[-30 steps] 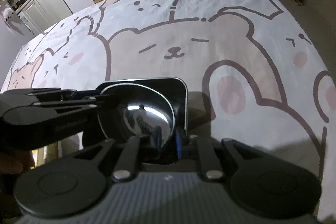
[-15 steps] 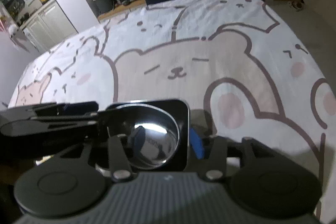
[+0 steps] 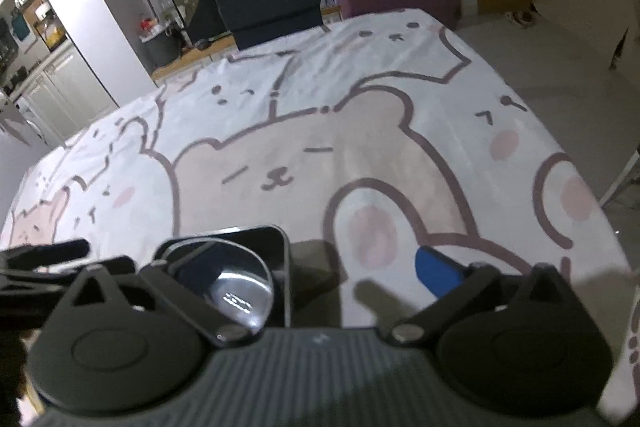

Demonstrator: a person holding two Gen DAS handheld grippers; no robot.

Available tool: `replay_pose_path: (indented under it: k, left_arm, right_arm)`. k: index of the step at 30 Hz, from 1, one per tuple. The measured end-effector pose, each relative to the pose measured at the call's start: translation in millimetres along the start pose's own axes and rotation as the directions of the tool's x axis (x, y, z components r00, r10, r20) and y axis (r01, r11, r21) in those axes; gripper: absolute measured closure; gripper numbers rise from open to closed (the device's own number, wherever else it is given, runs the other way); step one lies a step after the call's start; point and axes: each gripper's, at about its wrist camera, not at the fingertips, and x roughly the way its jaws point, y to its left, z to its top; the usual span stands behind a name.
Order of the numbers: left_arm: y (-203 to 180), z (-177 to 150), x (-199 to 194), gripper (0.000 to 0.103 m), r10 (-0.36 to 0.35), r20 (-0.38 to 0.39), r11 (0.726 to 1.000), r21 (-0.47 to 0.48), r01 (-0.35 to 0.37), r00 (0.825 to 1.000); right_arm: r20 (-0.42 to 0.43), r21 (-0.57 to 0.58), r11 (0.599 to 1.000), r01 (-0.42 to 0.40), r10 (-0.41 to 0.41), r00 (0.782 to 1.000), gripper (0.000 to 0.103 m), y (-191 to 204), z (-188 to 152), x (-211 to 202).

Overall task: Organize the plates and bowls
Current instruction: 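Lower the steel bowl into the dark tray and open both grippers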

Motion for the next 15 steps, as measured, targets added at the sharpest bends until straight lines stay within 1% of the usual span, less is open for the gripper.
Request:
replay_pose_path:
  k: [7, 9, 12, 14, 15]
  left_arm:
    - [2, -3, -2, 0.0, 0.022, -0.014, 0.999, 0.031, -0.022, 1.0]
    - [4, -2, -1, 0.0, 0.021, -0.028, 0.999, 0.03, -0.02, 0.999]
    - [7, -2, -1, 0.0, 0.016, -0.039, 1.0, 0.018, -0.016, 0.999]
    - [7, -2, 0, 0.0, 0.016, -0.044, 1.0, 0.014, -0.015, 0.999]
    - [8, -2, 0, 0.0, 0.017, -0.045, 1.0, 0.014, -0.016, 0.999]
  right_arm:
    - [-0.045, -0.08, 0.996, 0.047, -0.051, 0.998, 0.0, 6, -5, 11]
    - [-0.064, -0.1, 0.993, 0.07, -0.077, 0.995, 0.0, 9, -5, 16]
    - [-0.094, -0.111, 0.991, 0.075, -0.086, 0.992, 0.001, 9, -6, 22]
    - [-0.105, -0.124, 0.989, 0.084, -0.097, 0.99, 0.006, 10, -6, 25]
    - [-0.109, -0.127, 0.988, 0.086, -0.101, 0.989, 0.013, 11, -6, 27]
